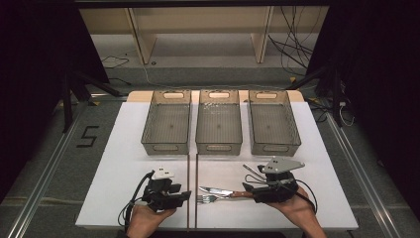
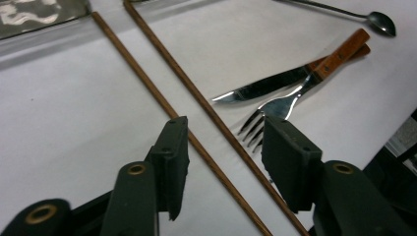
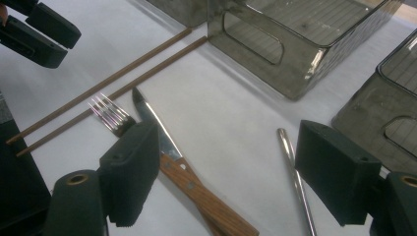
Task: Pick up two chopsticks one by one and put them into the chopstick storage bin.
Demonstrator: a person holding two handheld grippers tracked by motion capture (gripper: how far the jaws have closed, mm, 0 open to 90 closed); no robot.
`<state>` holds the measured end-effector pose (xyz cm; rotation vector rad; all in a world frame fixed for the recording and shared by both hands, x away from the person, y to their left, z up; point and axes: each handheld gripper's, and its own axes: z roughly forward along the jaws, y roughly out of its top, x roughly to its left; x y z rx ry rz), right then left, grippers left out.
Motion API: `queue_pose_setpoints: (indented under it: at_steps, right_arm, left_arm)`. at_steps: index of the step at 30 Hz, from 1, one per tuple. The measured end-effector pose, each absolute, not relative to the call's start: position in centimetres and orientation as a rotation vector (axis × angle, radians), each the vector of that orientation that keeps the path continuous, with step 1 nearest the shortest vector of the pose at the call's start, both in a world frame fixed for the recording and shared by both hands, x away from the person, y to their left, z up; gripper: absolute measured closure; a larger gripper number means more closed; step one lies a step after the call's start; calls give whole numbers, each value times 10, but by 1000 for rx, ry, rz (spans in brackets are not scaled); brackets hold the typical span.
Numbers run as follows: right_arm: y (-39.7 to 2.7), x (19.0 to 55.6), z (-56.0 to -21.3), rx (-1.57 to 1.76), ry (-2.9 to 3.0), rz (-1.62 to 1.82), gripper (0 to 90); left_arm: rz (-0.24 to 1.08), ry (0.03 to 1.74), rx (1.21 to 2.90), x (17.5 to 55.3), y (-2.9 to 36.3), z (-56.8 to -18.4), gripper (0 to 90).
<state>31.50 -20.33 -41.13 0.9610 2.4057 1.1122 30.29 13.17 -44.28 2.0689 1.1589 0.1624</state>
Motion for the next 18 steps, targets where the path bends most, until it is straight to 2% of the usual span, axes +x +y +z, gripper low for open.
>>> queue_pose_setpoints:
  at_steps: [1,2,7,18]
  right_arm:
    - [-203,315,-411,961,2406,1112,259]
    - [-203,314,-412,964,2407,1113,259]
    - [-203,313,-413,957,2415,1109,259]
    - [-203,312,-414,961,2419,1102,261]
  left_arm:
    - [162,1159,2069,303,132,-443,544]
    - [173,1146,2095,301,130,-443,606]
    - [139,1146,2121,301,128,-447,641]
    - [100,1228,2205,312,121,-458,581]
